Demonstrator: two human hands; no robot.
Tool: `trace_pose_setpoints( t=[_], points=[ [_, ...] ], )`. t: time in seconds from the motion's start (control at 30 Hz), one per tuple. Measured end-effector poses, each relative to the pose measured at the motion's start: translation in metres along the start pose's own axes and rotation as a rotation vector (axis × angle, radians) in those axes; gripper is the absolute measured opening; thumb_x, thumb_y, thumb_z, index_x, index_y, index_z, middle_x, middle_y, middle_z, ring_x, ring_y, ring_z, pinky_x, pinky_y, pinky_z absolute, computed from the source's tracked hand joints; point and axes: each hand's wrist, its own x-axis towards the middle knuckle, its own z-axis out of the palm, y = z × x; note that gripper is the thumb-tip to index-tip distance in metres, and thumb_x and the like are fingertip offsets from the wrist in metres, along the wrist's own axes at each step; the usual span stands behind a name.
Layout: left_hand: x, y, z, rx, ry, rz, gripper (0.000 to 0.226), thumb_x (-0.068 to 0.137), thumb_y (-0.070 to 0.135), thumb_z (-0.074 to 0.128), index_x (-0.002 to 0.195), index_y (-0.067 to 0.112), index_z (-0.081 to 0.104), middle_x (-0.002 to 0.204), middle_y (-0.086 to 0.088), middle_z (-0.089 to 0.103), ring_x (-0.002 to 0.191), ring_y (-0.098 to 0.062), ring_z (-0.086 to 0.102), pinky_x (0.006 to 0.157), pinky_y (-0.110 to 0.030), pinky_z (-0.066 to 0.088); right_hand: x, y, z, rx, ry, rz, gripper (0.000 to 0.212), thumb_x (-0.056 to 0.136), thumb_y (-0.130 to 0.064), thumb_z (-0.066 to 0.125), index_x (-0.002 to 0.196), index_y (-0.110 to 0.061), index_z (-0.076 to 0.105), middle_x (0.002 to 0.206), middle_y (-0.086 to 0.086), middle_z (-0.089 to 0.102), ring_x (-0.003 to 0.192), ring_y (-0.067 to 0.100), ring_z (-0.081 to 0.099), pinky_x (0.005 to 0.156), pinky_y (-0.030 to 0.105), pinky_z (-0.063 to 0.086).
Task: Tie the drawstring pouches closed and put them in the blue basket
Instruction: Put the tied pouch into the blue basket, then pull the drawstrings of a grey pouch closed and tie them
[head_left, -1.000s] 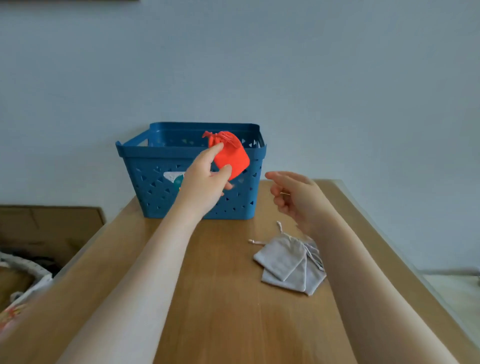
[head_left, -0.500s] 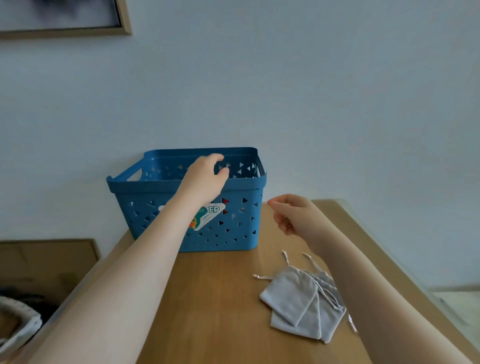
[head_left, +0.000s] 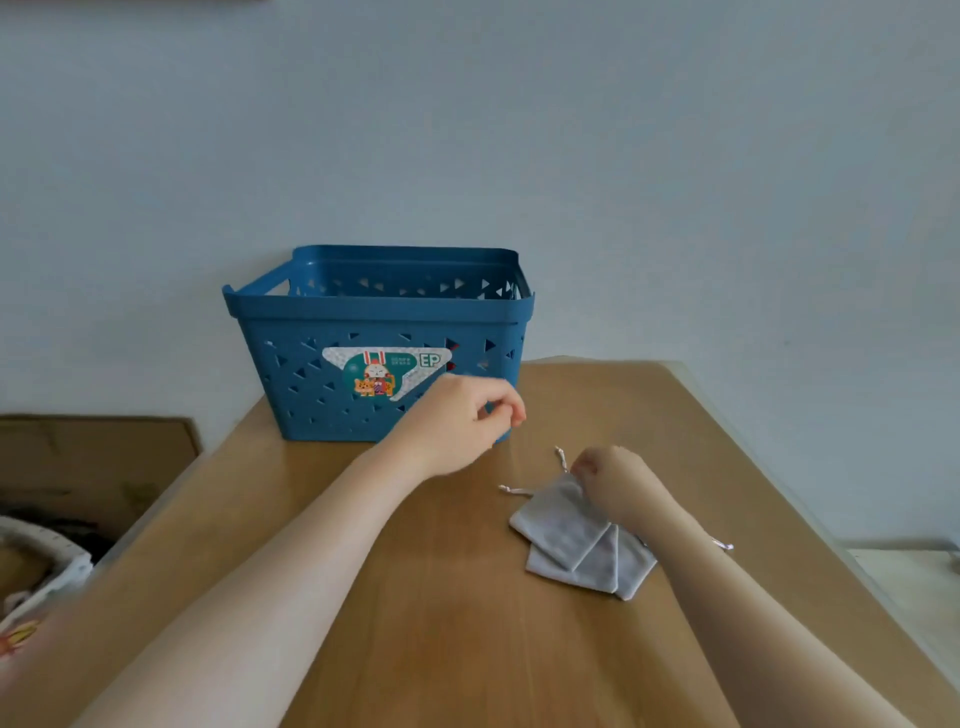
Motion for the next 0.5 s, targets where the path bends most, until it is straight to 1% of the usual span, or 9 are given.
trace_pose_setpoints(
  t=[0.03, 0.1, 0.17, 0.23, 0.3, 0.37, 0.43, 0.5],
  points=[
    [-0.005, -0.003, 0.006, 0.019, -0.041, -0.027, 0.023, 0.095, 0.016, 0.046, 0.091, 0.022, 0.068, 0.085, 0.008, 0.069, 0.067, -0.019, 0.063, 0.064, -0.032, 0.050, -0.002, 0.002, 0.006, -0.021, 0.017, 0.015, 0.029, 0.097, -0.019, 0.037, 0.115, -0.014, 0.059, 0.118, 0.010, 0.055, 0.099, 0.028, 0.058, 0.083, 0.034, 0.047],
    [-0.013, -0.008, 0.018, 0.027, -0.076, -0.067, 0.023, 0.096, 0.017, 0.045, 0.093, 0.024, 0.067, 0.093, 0.007, 0.069, 0.067, -0.015, 0.063, 0.067, -0.032, 0.051, -0.009, 0.005, 0.016, 0.029, 0.070, 0.073, 0.031, 0.097, -0.017, 0.035, 0.125, -0.014, 0.050, 0.127, 0.009, 0.048, 0.106, 0.029, 0.056, 0.084, 0.033, 0.045],
    [-0.023, -0.010, 0.029, 0.007, -0.095, -0.088, 0.023, 0.097, 0.018, 0.044, 0.094, 0.023, 0.066, 0.091, 0.008, 0.069, 0.063, -0.006, 0.061, 0.065, -0.025, 0.050, -0.016, 0.009, 0.022, 0.110, 0.102, 0.149, 0.034, 0.096, -0.015, 0.034, 0.128, -0.011, 0.046, 0.128, 0.010, 0.050, 0.111, 0.030, 0.054, 0.084, 0.033, 0.041],
    [-0.030, -0.010, 0.037, -0.021, -0.105, -0.102, 0.023, 0.097, 0.019, 0.044, 0.093, 0.023, 0.066, 0.082, 0.013, 0.066, 0.058, 0.006, 0.059, 0.054, -0.011, 0.045, -0.019, 0.012, 0.026, 0.135, 0.146, 0.147, 0.031, 0.094, -0.014, 0.037, 0.120, -0.007, 0.053, 0.123, 0.013, 0.055, 0.108, 0.030, 0.054, 0.082, 0.033, 0.041],
    [-0.039, -0.009, 0.042, -0.048, -0.103, -0.114, 0.023, 0.097, 0.018, 0.044, 0.092, 0.023, 0.066, 0.072, 0.021, 0.060, 0.056, 0.007, 0.056, 0.052, -0.006, 0.039, -0.022, 0.014, 0.030, 0.134, 0.186, 0.121, 0.027, 0.091, -0.013, 0.042, 0.111, -0.005, 0.058, 0.120, 0.015, 0.056, 0.106, 0.031, 0.054, 0.080, 0.032, 0.040],
    [-0.047, -0.008, 0.046, -0.058, -0.106, -0.121, 0.023, 0.097, 0.019, 0.044, 0.091, 0.025, 0.065, 0.072, 0.023, 0.059, 0.056, 0.004, 0.056, 0.053, -0.009, 0.039, -0.026, 0.014, 0.031, 0.141, 0.194, 0.110, 0.026, 0.090, -0.012, 0.043, 0.109, -0.005, 0.059, 0.119, 0.015, 0.054, 0.105, 0.031, 0.054, 0.078, 0.032, 0.039],
    [-0.055, -0.009, 0.047, -0.060, -0.116, -0.124, 0.023, 0.098, 0.020, 0.042, 0.091, 0.027, 0.062, 0.082, 0.020, 0.062, 0.059, 0.001, 0.057, 0.056, -0.015, 0.040, -0.030, 0.013, 0.030, 0.133, 0.203, 0.103, 0.027, 0.091, -0.013, 0.042, 0.111, -0.009, 0.059, 0.120, 0.013, 0.052, 0.102, 0.031, 0.054, 0.075, 0.031, 0.039],
    [-0.061, -0.010, 0.047, -0.052, -0.105, -0.134, 0.022, 0.098, 0.021, 0.042, 0.093, 0.026, 0.062, 0.079, 0.020, 0.061, 0.059, 0.001, 0.057, 0.059, -0.017, 0.042, -0.036, 0.013, 0.027, 0.159, 0.252, 0.102, 0.029, 0.092, -0.015, 0.041, 0.113, -0.016, 0.061, 0.120, 0.008, 0.050, 0.099, 0.031, 0.055, 0.073, 0.032, 0.039]
  ],
)
